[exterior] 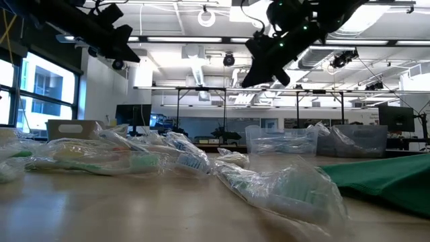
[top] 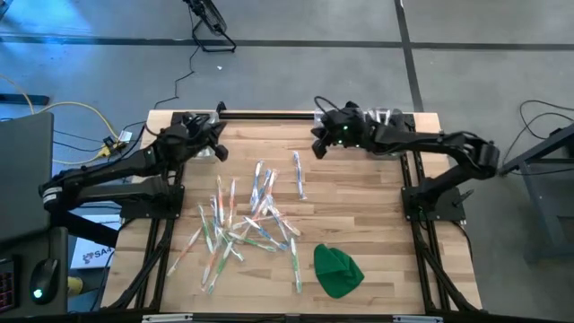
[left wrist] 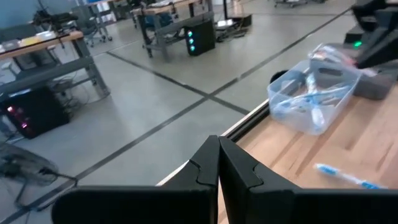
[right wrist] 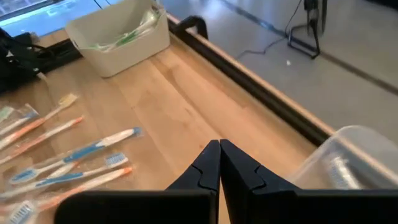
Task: Pick & Place Toothbrushes
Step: Put the blue toothbrush into the transparent bin
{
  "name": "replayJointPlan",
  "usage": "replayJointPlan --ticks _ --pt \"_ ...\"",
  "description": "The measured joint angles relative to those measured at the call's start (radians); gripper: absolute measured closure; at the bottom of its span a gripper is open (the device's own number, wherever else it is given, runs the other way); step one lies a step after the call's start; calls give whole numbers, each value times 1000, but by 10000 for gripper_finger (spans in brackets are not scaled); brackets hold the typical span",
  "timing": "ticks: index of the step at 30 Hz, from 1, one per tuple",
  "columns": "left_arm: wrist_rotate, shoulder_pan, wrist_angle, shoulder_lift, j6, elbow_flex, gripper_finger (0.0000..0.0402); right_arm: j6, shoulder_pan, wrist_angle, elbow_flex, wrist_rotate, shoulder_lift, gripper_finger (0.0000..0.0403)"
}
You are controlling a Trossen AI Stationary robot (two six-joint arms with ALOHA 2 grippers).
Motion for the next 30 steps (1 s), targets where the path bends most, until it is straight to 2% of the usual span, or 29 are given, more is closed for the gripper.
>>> replayJointPlan --ticks 5,11,13,21,24,30 --pt "-3 26 -29 0 0 0 402 119 56 1 7 8 46 401" --pt "-6 30 -34 0 24 0 402 302 121 0 7 176 95 401" --pt "-6 30 -30 0 28 0 402 337 138 1 7 198 106 401" --pt "-7 30 -25 0 28 0 402 401 192 -12 8 205 112 401" --pt "-7 30 -7 0 29 0 402 434 206 -81 39 211 112 401" --pt "-9 29 5 0 29 0 402 457 241 -211 93 301 112 401"
